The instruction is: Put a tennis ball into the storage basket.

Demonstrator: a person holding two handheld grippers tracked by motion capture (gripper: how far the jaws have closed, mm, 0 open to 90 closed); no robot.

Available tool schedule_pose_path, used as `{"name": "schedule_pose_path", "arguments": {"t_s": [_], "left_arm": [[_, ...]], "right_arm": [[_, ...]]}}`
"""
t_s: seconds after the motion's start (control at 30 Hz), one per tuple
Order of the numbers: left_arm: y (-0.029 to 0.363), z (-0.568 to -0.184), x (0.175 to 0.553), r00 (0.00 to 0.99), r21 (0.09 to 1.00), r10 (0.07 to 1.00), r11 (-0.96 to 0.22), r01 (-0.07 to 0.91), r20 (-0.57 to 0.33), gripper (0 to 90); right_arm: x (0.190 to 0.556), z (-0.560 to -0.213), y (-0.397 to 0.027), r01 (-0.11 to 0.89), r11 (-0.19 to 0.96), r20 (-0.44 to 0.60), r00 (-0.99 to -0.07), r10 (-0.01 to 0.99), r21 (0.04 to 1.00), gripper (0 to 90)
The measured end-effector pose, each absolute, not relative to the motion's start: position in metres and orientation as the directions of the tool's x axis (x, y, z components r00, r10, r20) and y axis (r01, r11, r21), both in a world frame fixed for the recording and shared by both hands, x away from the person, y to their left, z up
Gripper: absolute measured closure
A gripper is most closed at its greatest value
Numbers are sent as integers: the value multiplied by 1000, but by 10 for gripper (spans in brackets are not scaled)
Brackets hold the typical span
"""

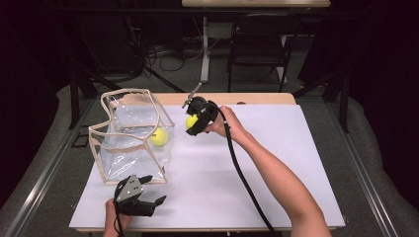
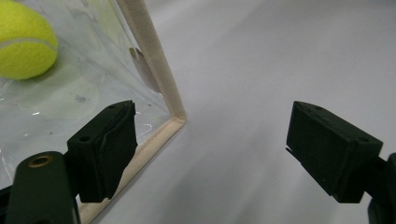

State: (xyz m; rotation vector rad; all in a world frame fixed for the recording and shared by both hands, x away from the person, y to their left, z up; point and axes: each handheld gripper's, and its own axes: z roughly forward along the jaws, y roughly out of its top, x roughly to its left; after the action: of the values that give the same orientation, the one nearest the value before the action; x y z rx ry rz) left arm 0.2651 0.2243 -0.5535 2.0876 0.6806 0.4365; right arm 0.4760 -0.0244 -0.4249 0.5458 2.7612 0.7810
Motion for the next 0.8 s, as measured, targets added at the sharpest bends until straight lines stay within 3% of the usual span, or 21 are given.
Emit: {"name": "schedule_pose_path", "arguments": {"t_s": [0.8], "left_arm": [[225,-554,265,789,829,611,-470,302,59,162]], "right_arm": [[478,-404,-7,269,777,-118,-909,401,568,262]]}}
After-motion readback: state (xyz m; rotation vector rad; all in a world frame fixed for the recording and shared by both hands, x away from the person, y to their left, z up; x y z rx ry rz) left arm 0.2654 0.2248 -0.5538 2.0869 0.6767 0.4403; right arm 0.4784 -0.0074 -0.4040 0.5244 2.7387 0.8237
